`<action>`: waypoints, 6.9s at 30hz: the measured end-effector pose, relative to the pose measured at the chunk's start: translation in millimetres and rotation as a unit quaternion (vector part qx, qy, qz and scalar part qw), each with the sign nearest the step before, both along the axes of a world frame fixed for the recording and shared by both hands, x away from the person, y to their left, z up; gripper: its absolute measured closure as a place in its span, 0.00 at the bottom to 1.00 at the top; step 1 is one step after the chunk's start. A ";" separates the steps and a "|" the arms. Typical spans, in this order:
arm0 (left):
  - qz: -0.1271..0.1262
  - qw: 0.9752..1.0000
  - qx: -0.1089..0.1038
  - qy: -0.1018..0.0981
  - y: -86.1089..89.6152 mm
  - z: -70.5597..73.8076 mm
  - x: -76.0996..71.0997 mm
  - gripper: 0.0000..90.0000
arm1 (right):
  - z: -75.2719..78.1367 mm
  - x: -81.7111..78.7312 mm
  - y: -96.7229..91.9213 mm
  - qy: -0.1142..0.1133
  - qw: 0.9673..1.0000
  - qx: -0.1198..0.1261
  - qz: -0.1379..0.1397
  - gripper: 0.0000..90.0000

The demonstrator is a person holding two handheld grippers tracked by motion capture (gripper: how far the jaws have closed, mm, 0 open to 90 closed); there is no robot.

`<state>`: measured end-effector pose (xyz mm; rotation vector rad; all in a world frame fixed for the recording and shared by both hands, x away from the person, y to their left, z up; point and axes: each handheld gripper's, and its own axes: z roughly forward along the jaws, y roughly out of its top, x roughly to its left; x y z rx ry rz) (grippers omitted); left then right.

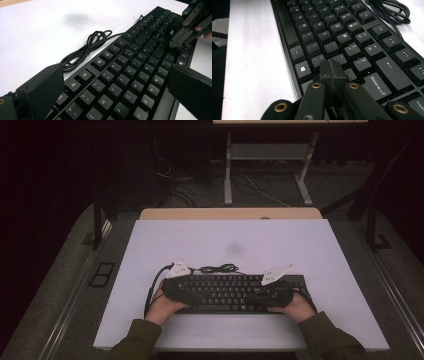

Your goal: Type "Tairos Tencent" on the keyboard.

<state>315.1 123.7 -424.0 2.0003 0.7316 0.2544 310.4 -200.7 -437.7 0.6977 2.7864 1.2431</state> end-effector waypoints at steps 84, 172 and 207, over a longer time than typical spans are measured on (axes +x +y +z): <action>-0.028 0.997 0.047 0.061 -8.1 -3.3 10.5 0.95 | -0.6 -0.1 -0.5 0.002 1.000 0.003 -0.002 0.99; -0.014 1.000 0.010 0.023 28.0 -6.6 -14.5 0.22 | 14.7 26.7 41.4 -0.019 0.988 0.133 -0.072 0.29; -0.078 0.995 0.026 0.056 21.9 -8.7 -16.4 0.99 | 12.6 28.8 50.6 -0.022 0.989 0.128 -0.068 0.29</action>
